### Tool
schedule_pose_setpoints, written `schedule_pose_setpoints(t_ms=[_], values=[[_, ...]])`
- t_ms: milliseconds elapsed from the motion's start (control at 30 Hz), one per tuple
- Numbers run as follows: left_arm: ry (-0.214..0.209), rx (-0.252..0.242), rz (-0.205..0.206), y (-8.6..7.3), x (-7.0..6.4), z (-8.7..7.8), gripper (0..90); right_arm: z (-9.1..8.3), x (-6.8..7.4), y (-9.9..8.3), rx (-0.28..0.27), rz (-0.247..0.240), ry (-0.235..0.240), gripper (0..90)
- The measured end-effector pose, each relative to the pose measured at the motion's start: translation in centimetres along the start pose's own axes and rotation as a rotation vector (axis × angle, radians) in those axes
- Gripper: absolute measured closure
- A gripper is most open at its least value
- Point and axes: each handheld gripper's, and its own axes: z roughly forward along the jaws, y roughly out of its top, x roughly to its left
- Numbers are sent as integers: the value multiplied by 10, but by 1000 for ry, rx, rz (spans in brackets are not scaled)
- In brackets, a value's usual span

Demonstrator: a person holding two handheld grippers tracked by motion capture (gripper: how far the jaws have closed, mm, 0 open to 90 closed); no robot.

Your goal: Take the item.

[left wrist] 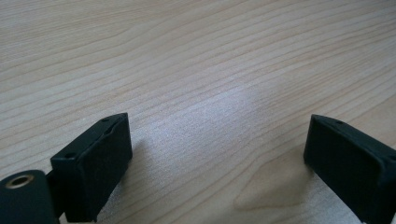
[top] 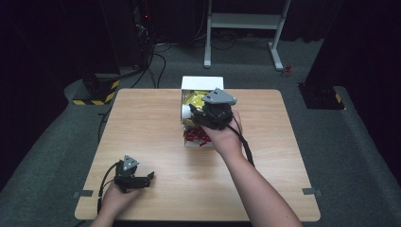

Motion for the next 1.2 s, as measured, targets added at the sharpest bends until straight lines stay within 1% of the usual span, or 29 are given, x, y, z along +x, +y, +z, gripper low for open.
schedule_pose_setpoints(t_ms=[267,333,367,800,867,1000,1167,1200], values=[[1,-3,-3,0,0,0,81,-8,3,2,-22,-7,10,379],[3,-2,1,0,0,0,81,-9,3,2,-26,-7,11,379],[1,-2,-3,0,0,0,81,-10,4,2,-29,-7,11,379],[3,-2,1,0,0,0,81,-17,1,0,-30,-2,14,379],[0,0,0,0,0,0,81,-21,0,0,-35,-4,13,379],[1,-2,-2,0,0,0,81,-31,-3,-1,-52,9,18,379],[4,-2,3,0,0,0,81,-42,-5,-5,-63,22,24,380],[-1,0,-1,0,0,0,81,-44,-6,-6,-65,25,27,380]])
